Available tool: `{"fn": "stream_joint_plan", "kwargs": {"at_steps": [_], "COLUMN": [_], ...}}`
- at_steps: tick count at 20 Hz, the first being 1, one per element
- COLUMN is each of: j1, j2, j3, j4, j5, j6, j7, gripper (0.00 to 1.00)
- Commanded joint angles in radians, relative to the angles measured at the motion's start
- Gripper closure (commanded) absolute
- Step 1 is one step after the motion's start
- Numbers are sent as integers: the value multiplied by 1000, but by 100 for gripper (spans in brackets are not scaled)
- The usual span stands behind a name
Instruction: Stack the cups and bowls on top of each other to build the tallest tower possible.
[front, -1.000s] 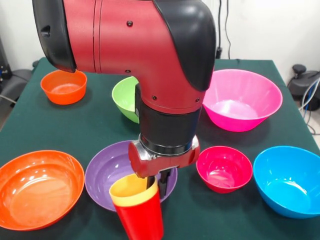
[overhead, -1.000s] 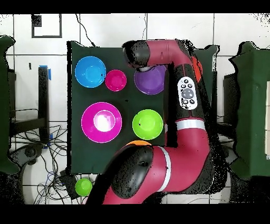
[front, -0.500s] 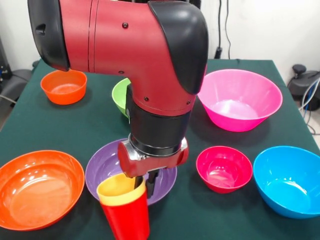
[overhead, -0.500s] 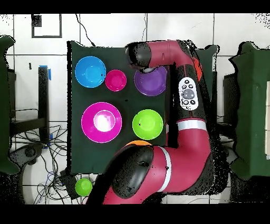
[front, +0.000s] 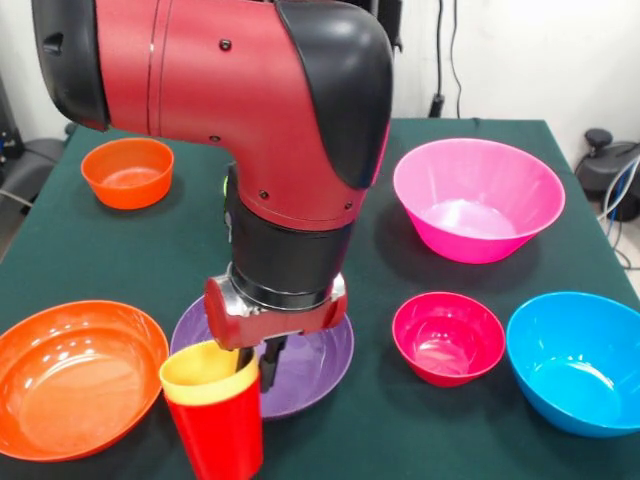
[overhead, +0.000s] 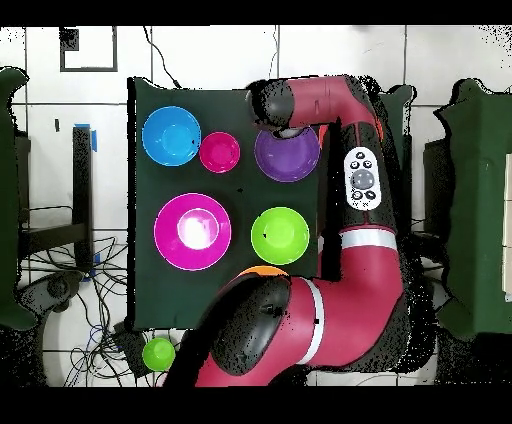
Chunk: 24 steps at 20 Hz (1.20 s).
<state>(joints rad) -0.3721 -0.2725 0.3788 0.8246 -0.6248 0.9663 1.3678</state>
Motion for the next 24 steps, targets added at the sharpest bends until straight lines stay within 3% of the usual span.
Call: {"fn": "stream_joint_plan", "kwargs": {"at_steps": [1, 12, 24], "j1": [12, 6, 29], "j2": [40, 49, 57], "j3": [-24, -16, -34], "j4": [-38, -62, -73], "j5": [7, 116, 184], "j6": [209, 433, 476], "j7": [-62, 29, 111], "gripper": [100, 100, 100]}}
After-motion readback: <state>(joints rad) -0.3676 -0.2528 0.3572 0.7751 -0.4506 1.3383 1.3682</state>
